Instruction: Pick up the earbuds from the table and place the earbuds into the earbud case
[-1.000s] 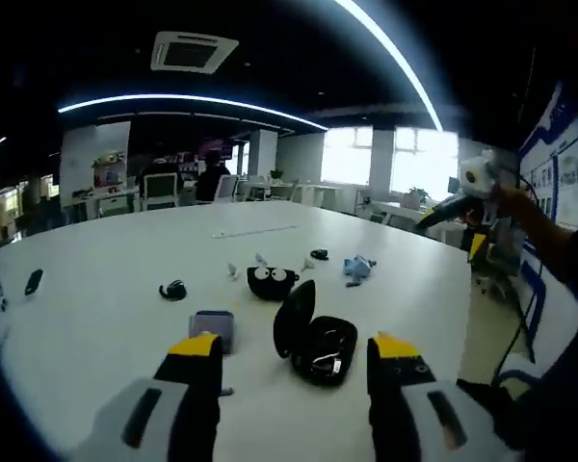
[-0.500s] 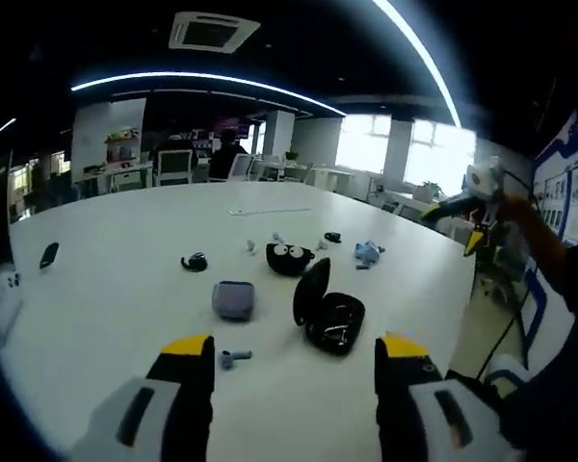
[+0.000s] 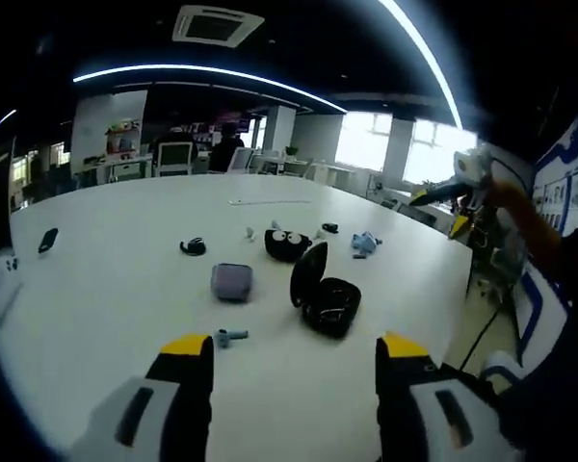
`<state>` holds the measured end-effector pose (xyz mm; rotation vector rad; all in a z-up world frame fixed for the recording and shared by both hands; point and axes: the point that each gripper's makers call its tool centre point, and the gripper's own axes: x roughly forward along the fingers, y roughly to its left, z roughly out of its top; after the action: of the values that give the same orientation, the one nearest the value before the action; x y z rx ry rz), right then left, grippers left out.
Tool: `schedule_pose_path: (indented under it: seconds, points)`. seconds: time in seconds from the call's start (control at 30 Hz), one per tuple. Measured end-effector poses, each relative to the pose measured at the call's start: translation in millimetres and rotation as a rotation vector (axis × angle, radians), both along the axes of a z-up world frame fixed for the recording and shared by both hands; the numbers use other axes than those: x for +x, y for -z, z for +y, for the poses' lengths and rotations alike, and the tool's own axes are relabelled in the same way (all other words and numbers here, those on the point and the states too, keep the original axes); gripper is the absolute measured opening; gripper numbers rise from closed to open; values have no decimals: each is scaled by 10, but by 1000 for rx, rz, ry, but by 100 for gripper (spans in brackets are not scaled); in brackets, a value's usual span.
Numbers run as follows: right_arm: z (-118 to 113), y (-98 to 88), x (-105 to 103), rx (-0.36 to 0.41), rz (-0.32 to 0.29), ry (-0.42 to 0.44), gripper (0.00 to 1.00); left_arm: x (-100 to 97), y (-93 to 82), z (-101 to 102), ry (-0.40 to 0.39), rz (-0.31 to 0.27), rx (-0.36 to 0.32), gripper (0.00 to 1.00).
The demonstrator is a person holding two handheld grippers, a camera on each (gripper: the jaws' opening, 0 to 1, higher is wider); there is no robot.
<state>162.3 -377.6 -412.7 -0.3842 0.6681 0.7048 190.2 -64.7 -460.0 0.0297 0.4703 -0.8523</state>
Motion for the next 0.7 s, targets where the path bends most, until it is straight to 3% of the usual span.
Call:
schedule_pose_path:
  seconds: [0.3,0.7]
  points:
    - [53,-60,234,-39,12,-33,81,-24,3,128,-20,-6,4,69]
    - [63,59,550,-112,68,-62,76,-106,29,187,-25,6,-16,69]
